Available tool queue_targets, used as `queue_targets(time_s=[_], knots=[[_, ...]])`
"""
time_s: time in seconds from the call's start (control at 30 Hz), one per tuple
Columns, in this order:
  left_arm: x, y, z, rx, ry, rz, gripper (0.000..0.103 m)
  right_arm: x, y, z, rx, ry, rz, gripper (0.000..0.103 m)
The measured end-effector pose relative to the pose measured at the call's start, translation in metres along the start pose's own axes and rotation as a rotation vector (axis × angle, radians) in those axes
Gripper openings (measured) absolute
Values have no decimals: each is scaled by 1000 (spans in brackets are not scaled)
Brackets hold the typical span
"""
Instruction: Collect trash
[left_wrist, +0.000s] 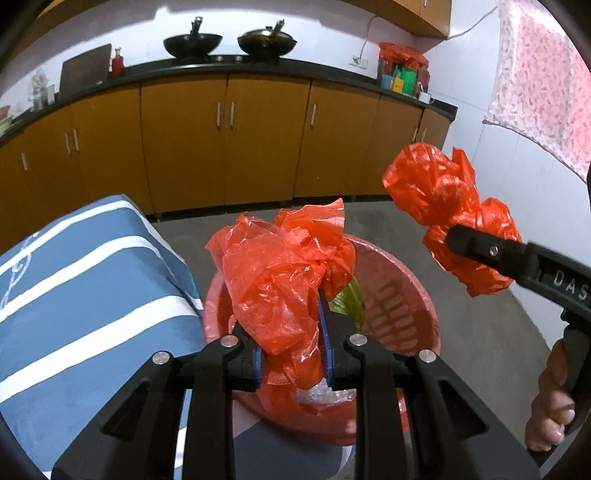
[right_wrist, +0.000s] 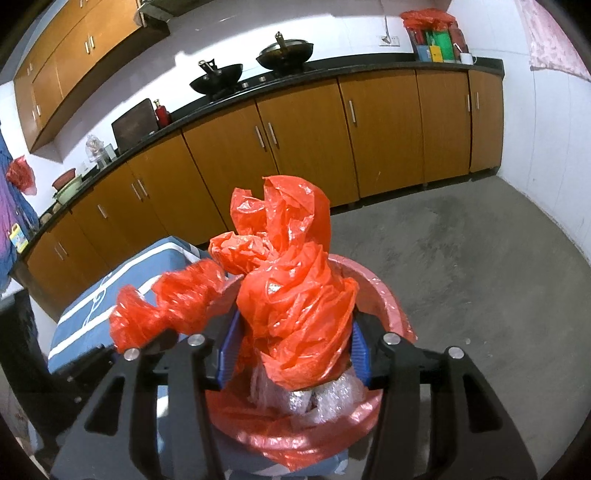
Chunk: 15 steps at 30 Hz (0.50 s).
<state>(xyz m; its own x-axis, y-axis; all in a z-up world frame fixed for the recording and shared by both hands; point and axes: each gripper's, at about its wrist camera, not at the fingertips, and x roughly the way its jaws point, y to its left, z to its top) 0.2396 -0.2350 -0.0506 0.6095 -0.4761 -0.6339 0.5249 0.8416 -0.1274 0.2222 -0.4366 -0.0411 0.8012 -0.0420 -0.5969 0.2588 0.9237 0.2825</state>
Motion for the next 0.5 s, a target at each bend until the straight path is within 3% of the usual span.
queue_targets(time_s=[0.13, 0.4, 0.5], knots=[[4, 2, -4, -13, 9, -9, 54, 8, -4, 2, 26, -4, 6, 58], [-10, 15, -12, -54, 6, -10, 59, -14, -12, -3, 54, -41, 23, 67], [-30, 24, -14, -67, -26, 14, 68, -32, -9, -5, 40, -71, 13, 73]])
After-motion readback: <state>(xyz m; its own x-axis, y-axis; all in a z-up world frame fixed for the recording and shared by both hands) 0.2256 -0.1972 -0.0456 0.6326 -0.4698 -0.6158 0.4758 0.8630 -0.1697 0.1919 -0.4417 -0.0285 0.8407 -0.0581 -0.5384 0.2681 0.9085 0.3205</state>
